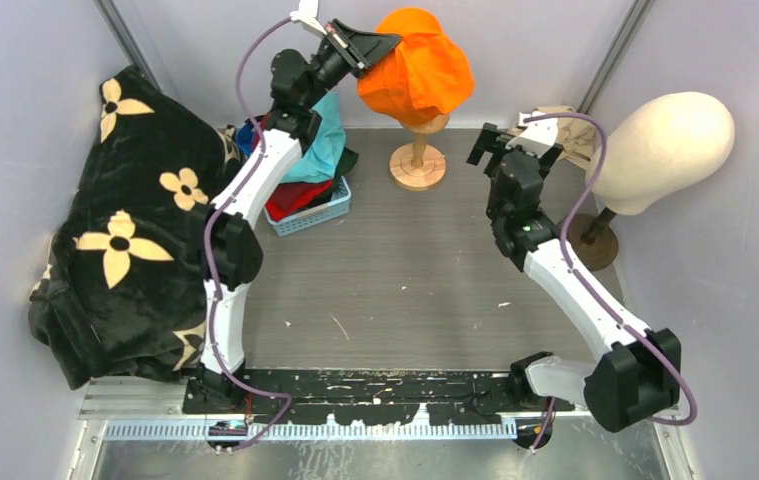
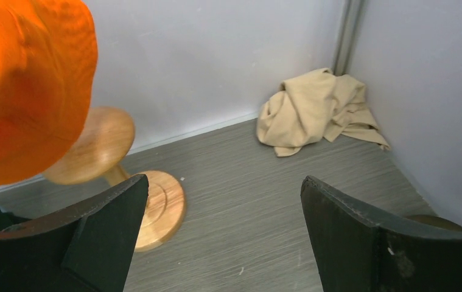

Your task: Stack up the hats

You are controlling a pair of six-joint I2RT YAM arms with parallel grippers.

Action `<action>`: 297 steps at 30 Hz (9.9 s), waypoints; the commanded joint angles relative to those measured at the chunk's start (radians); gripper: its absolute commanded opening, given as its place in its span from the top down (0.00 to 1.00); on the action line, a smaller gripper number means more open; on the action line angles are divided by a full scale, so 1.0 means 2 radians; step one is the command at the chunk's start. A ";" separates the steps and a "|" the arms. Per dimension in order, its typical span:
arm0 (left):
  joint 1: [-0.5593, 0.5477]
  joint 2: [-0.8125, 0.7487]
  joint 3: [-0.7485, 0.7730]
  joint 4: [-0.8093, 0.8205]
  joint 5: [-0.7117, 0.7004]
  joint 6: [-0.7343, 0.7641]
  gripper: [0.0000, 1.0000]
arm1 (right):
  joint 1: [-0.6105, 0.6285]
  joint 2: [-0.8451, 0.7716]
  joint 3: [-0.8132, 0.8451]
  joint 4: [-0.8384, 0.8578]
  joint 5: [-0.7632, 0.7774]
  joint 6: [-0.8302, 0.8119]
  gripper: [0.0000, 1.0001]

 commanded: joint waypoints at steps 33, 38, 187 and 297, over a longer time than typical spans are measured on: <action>0.040 0.240 0.174 0.064 -0.035 -0.169 0.48 | -0.044 -0.068 0.028 -0.088 -0.052 -0.001 0.00; 0.053 0.189 0.114 0.063 -0.030 -0.143 0.40 | -0.044 -0.065 0.029 -0.089 -0.057 0.004 0.00; 0.060 -0.098 0.061 -0.172 0.151 0.085 1.00 | -0.065 0.382 0.234 0.522 -0.701 0.688 0.12; 0.013 0.022 0.221 -0.537 -0.136 0.278 1.00 | -0.153 0.329 0.388 -0.093 -0.668 0.311 0.99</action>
